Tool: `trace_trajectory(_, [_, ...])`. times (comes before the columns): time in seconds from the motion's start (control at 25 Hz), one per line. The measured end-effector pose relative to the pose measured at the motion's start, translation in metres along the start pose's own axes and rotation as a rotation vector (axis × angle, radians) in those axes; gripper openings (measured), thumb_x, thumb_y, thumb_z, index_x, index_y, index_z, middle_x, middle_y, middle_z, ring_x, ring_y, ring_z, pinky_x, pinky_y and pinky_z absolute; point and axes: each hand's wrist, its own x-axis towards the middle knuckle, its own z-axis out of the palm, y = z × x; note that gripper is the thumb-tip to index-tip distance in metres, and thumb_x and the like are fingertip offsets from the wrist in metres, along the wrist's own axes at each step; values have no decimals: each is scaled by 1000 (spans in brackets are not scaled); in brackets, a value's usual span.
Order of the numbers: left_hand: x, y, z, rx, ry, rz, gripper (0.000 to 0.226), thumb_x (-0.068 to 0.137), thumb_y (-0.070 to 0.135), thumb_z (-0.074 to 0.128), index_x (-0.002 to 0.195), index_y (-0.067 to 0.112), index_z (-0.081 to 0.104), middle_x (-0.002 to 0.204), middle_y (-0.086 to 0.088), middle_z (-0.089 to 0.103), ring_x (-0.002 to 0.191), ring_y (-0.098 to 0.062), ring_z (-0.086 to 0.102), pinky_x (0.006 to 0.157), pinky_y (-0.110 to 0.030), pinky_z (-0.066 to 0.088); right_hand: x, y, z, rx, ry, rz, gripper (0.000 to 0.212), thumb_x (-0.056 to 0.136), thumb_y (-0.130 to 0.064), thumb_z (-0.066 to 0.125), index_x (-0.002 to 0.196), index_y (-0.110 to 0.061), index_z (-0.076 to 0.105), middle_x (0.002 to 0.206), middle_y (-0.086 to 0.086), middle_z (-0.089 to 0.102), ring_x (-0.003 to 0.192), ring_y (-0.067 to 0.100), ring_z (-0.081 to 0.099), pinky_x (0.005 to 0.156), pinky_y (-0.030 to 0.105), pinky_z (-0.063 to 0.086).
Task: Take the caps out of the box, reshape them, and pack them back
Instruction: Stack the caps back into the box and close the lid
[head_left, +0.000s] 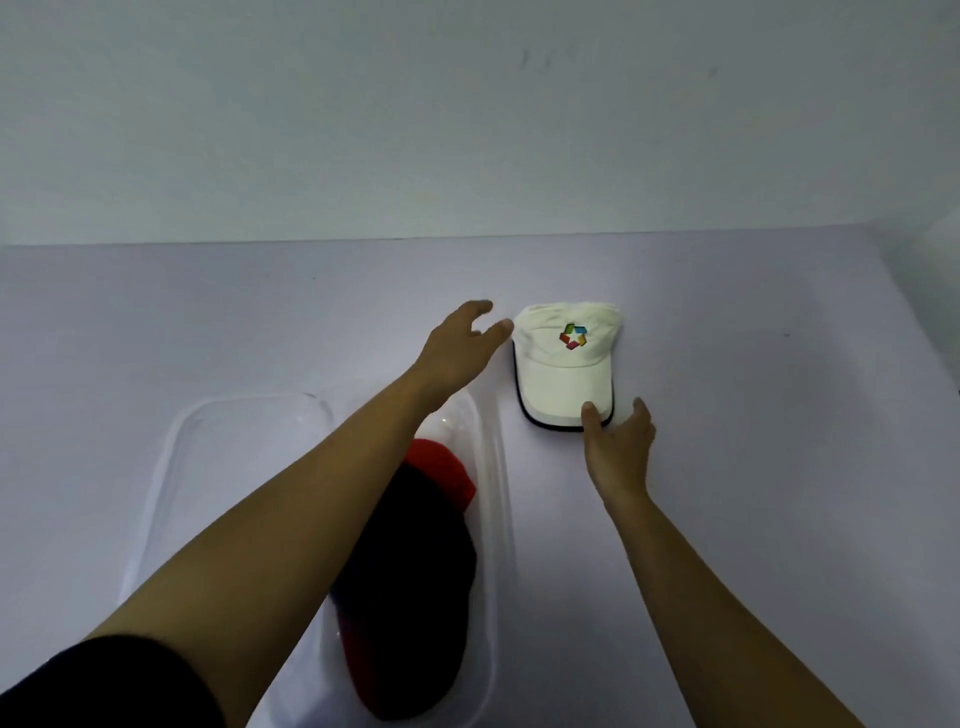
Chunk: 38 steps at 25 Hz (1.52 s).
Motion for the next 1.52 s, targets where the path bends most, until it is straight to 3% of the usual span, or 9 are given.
trace_trajectory(0.24, [67,-15,49,-46,-114,-78,74,79,40,72,140,24,34,147,-1,36,134,-22,38,109,-43,38,41,8,-12,145,-156,179,83,85,-38,64,146,-7,17,136,11,48,125,27,48,101,35,39])
trace_trajectory(0.36, [83,-25,62,-138,-145,-100,37,80,41,70,102,22,48,114,-8,60,106,-21,57,90,-46,50,55,14,-15,139,-223,121,43,80,-35,70,113,-10,57,108,6,65,94,21,64,73,26,52])
trace_trajectory(0.44, [86,-28,61,-198,-167,-108,28,86,42,63,88,21,43,106,-8,63,98,-21,59,84,-47,53,55,14,-16,211,-249,98,34,76,-33,75,99,-15,59,102,2,66,86,11,64,69,22,51])
trace_trajectory(0.68, [76,-8,52,-345,-227,-133,29,90,36,57,108,17,45,115,1,64,111,-21,60,80,-44,57,49,5,-20,857,-444,292,73,71,-11,75,134,-19,39,130,8,57,116,30,56,83,46,55])
trace_trajectory(0.96, [27,20,1,-511,-360,-228,64,73,35,72,131,33,46,130,0,56,112,-29,57,76,-66,51,6,-40,-15,1010,-706,-10,88,59,-24,84,137,-21,44,138,11,53,123,31,53,85,42,54])
trace_trajectory(1.12, [-7,29,-45,-570,-224,-75,66,73,27,72,133,31,45,121,5,64,113,-26,58,79,-67,48,-27,-73,1,874,-728,-157,80,68,-28,80,138,-18,42,140,12,49,127,33,49,98,52,46])
trace_trajectory(1.32, [-51,29,-121,-560,-100,95,72,73,20,74,135,30,38,124,7,63,116,-21,58,78,-60,52,-84,-75,33,635,-725,-109,133,34,-89,60,145,-24,24,143,-2,40,131,21,42,107,36,33])
trace_trajectory(1.44, [-68,20,-158,-503,-73,143,78,70,21,78,135,26,34,132,1,58,122,-23,55,76,-57,54,-110,-60,57,119,-719,-146,138,36,-95,44,149,-21,13,154,3,23,141,23,27,114,39,23])
trace_trajectory(1.52, [-78,13,-172,-477,-65,161,70,73,18,75,131,23,35,131,0,58,120,-23,55,74,-53,56,-118,-57,72,-371,-736,-264,126,53,-82,57,149,-21,5,158,5,12,143,24,20,114,40,23])
